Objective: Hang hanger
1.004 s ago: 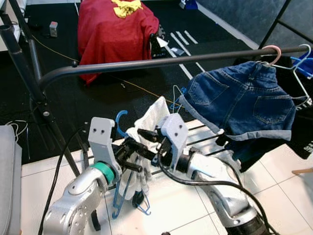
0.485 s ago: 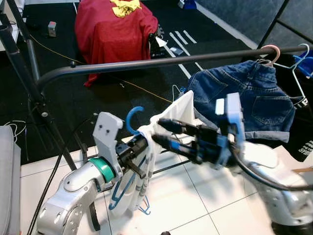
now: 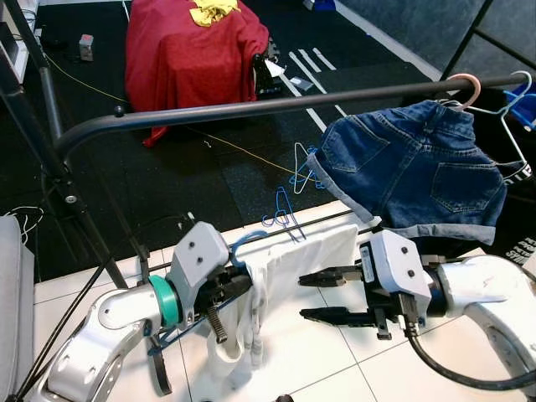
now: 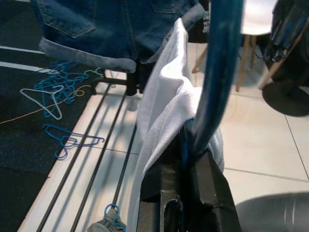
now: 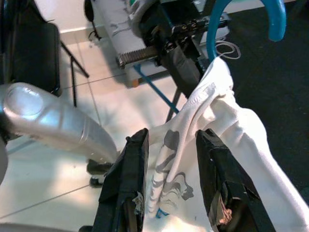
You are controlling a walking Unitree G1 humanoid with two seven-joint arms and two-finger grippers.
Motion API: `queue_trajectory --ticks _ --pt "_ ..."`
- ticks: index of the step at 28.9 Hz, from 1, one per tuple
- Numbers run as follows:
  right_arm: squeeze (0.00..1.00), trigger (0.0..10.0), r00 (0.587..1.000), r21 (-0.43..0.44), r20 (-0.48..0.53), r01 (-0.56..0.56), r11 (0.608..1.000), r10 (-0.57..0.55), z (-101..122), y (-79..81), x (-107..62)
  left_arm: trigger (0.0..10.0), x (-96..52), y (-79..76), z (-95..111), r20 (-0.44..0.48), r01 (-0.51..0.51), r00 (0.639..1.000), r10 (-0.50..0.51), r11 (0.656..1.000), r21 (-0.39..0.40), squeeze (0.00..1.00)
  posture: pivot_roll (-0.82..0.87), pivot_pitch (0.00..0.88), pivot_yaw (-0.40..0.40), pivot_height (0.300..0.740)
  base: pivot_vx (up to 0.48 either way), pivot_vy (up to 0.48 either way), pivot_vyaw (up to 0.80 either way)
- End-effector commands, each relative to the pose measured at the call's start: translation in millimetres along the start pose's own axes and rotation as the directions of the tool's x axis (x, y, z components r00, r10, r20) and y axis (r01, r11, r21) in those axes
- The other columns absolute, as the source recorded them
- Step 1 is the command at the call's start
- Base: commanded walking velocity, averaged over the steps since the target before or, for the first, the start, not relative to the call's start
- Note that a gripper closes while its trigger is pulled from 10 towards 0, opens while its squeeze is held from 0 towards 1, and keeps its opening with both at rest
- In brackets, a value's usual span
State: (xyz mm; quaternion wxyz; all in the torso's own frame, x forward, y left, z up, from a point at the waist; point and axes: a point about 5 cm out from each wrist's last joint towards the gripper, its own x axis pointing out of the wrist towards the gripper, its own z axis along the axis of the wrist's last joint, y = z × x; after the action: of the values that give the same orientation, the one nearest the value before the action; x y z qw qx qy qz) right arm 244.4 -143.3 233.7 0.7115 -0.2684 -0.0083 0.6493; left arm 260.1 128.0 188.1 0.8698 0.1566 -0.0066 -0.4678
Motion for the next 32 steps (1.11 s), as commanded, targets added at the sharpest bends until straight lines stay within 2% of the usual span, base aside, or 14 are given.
queue_trajectory --ticks 1,3,4,5,6,9,10,17,18,22,25,30,32 --pt "0.00 10.0 1.000 -0.004 -0.013 -0.023 1.000 0.023 -1 3.0 0.9 10.0 0.1 -1.9 0 0.003 0.016 1.000 -0.016 1.000 0.017 0.00 -0.09 0.192 0.005 0.740 0.000 0.000 0.00" --pt "0.00 10.0 1.000 -0.004 -0.013 -0.023 1.000 0.023 -1 3.0 0.9 10.0 0.1 -1.9 0 0.003 0.016 1.000 -0.016 1.000 0.017 0.00 -0.09 0.192 0.005 0.740 0.000 0.000 0.00" --pt "0.11 10.0 0.999 0.011 -0.019 -0.035 0.999 0.035 -1 3.9 -0.9 10.0 -1.7 1.6 -1 -0.004 0.020 1.000 -0.019 0.999 0.033 0.00 -0.09 0.192 0.005 0.740 0.000 0.000 0.00" --pt "0.11 10.0 0.999 0.011 -0.019 -0.035 0.999 0.035 -1 3.9 -0.9 10.0 -1.7 1.6 -1 -0.004 0.020 1.000 -0.019 0.999 0.033 0.00 -0.09 0.192 0.005 0.740 0.000 0.000 0.00" --pt "0.92 10.0 1.000 0.010 -0.024 0.001 1.000 -0.001 -3 -0.5 -2.5 10.0 -4.2 3.0 0 -0.008 0.042 0.999 -0.042 0.998 0.047 0.00 -0.10 0.195 0.011 0.740 0.000 0.000 0.00" --pt "0.92 10.0 1.000 0.010 -0.024 0.001 1.000 -0.001 -3 -0.5 -2.5 10.0 -4.2 3.0 0 -0.008 0.042 0.999 -0.042 0.998 0.047 0.00 -0.10 0.195 0.011 0.740 0.000 0.000 0.00" --pt "1.00 10.0 0.999 -0.005 -0.017 0.042 0.999 -0.042 -3 -6.7 -2.5 10.0 -6.4 1.9 1 -0.010 0.073 0.997 -0.072 0.996 0.055 0.00 -0.09 0.194 0.014 0.740 0.000 0.000 0.00" --pt "1.00 10.0 0.996 -0.049 -0.017 0.085 0.995 -0.086 -2 -16.5 0.0 10.0 -9.1 -1.8 3 -0.008 0.127 0.992 -0.126 0.990 0.064 0.00 -0.09 0.185 0.012 0.740 0.000 0.000 0.00" --pt "0.00 10.0 0.994 -0.081 -0.049 0.093 0.992 -0.098 -5 -18.8 -0.8 10.0 -10.3 -3.6 3 -0.008 0.146 0.989 -0.145 0.987 0.063 0.00 -0.09 0.185 0.012 0.740 0.000 0.000 0.00" --pt "0.00 10.0 0.991 -0.100 -0.067 0.109 0.989 -0.116 -8 -22.0 -2.9 10.0 -11.6 -4.9 3 -0.004 0.166 0.986 -0.166 0.984 0.064 0.00 -0.09 0.181 0.012 0.740 0.000 0.000 0.00" --pt "0.00 10.0 0.990 -0.073 -0.064 0.118 0.990 -0.123 -16 -25.6 -2.3 10.0 -9.8 -4.8 8 0.021 0.182 0.983 -0.184 0.980 0.075 0.00 -0.09 0.170 0.013 0.740 0.000 0.000 0.00" --pt "0.00 10.0 0.995 -0.032 -0.044 0.092 0.995 -0.093 -27 -24.5 11.0 10.0 -7.1 -4.6 16 0.056 0.201 0.977 -0.207 0.975 0.097 0.00 -0.09 0.165 0.013 0.740 0.000 0.000 0.00" --pt "0.00 10.0 0.995 -0.032 -0.044 0.092 0.995 -0.093 -27 -24.5 11.0 10.0 -7.1 -4.6 16 0.056 0.201 0.977 -0.207 0.975 0.097 0.00 -0.09 0.165 0.013 0.740 0.000 0.000 0.00"
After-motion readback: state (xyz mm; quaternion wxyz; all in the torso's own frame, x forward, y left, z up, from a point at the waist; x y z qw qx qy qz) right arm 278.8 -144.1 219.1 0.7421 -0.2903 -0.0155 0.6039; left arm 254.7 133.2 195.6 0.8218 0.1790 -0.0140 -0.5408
